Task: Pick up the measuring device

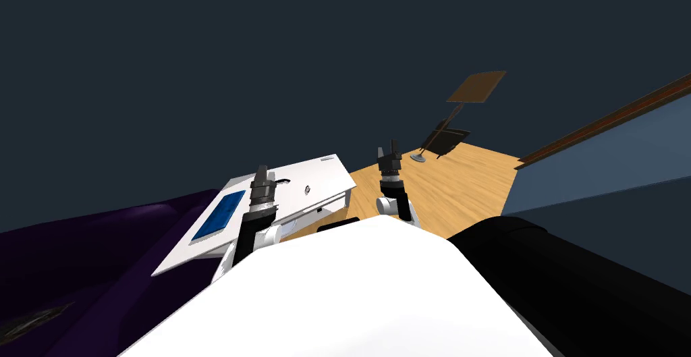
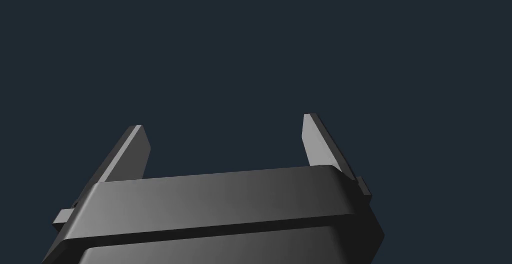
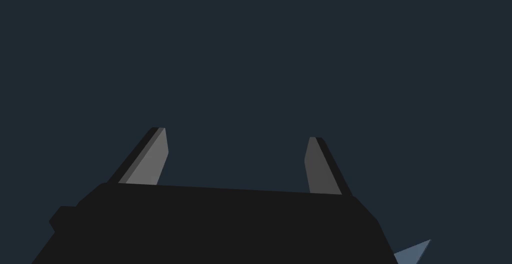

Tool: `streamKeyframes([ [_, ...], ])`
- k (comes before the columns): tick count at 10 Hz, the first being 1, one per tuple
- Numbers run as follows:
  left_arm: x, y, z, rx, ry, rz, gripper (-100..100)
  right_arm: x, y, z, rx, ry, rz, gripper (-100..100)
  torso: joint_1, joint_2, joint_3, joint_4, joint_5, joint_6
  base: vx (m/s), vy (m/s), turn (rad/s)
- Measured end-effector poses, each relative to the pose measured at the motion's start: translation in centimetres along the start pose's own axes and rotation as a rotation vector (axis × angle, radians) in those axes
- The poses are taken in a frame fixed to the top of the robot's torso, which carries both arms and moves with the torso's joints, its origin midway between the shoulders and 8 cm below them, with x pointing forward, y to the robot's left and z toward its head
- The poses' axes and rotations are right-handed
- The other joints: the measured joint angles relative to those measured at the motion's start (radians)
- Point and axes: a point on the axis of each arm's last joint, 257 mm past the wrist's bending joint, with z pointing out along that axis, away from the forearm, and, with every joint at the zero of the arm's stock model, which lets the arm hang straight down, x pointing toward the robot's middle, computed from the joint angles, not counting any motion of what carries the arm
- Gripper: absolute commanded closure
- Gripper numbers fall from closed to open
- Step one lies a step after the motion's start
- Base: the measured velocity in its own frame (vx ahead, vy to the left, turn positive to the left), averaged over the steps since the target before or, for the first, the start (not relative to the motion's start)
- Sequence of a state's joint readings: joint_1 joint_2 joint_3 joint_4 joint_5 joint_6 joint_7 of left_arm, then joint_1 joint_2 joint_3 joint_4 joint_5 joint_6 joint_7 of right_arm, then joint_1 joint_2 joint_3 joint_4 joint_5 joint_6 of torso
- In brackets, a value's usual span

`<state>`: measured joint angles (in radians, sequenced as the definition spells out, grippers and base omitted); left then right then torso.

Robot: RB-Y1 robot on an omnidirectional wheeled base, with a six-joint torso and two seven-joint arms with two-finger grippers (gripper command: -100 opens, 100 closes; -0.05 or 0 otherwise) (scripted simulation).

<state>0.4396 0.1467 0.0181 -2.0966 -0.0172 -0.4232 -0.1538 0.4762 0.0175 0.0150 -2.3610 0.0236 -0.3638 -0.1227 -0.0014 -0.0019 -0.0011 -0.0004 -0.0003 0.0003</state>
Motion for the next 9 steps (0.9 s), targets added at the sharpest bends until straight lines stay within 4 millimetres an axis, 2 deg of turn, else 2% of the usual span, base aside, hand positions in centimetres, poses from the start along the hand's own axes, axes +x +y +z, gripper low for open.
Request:
streamKeyframes([
  [5,2.1,6.8,-0.1,-0.164,0.098,0.084,-100,0.0,0.0,0.0,0.0,0.0,0.0,0,0.0,0.0,0.0,0.0,0.0,0.0,0.02,-0.02,-0.096],
  [7,2.6,10.7,-0.3,-0.245,0.146,0.136,-100,0.0,0.0,0.0,0.0,0.0,0.0,0,0.0,-0.001,0.0,0.0,0.0,0.0,0.023,-0.023,-0.092],
  [9,3.5,13.5,-1.1,-0.312,0.179,0.166,-100,0.0,0.0,0.0,0.0,0.0,0.0,0,0.001,0.0,0.0,0.0,0.0,0.0,0.015,-0.012,-0.118],
])
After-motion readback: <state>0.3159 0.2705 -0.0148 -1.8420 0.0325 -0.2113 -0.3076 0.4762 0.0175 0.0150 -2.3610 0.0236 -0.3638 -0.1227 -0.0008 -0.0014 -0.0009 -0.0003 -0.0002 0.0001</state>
